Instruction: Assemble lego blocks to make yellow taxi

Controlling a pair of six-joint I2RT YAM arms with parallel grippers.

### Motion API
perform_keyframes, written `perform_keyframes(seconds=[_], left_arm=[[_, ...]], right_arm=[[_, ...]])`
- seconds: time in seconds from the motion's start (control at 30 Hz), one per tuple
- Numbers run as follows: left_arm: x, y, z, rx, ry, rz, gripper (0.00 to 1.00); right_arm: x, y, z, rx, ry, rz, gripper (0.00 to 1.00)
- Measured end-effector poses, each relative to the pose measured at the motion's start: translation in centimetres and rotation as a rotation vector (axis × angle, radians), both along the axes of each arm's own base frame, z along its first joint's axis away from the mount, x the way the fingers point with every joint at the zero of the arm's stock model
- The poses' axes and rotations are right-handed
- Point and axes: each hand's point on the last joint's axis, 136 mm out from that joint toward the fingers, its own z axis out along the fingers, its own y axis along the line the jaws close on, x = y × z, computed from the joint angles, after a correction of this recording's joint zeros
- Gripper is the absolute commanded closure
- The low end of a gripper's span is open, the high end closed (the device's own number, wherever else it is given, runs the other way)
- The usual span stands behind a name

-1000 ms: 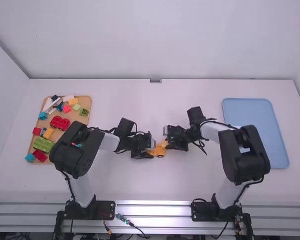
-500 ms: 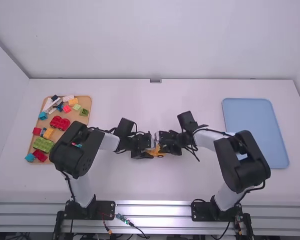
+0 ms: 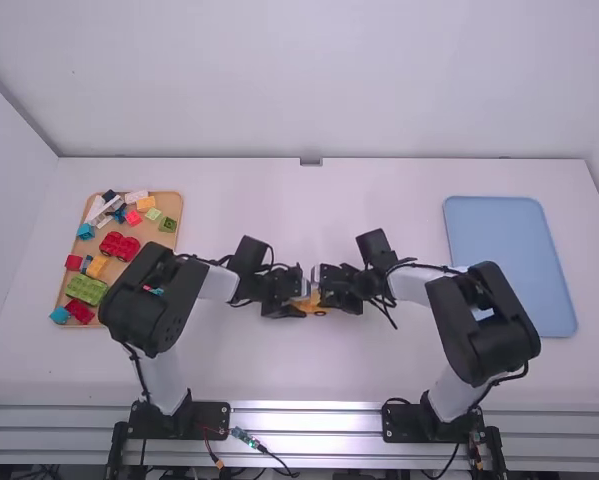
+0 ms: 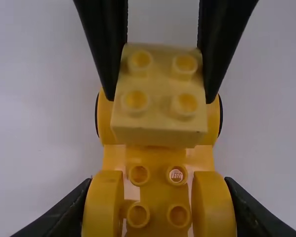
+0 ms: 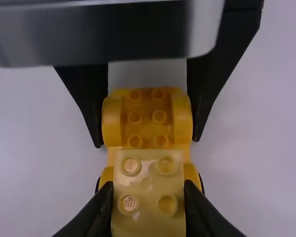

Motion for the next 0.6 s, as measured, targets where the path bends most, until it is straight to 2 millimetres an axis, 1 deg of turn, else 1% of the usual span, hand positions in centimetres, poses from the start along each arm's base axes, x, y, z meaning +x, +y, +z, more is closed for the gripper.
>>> perform_keyframes(seconds=[0.3,0.5,0.6], left_arm=[[-0.06,-0.08,0.09,-0.004,-0.008,-0.013,0.72],[-0.21,-0.08,0.06,-0.005,-0.006,-0.019,0.79],[-0.23,-0.07,0.06,-0.005,-0.005,-0.02,0.79]], right_arm=[[-0.39,-0.04,-0.08,-0.003,0.033,-0.012,1.0],[-0.64,0.32,-0.09,-0.015,0.024,0.0,1.0],[-0.69,0.44,-0.12,-0.023,0.025,-0.002,1.0]])
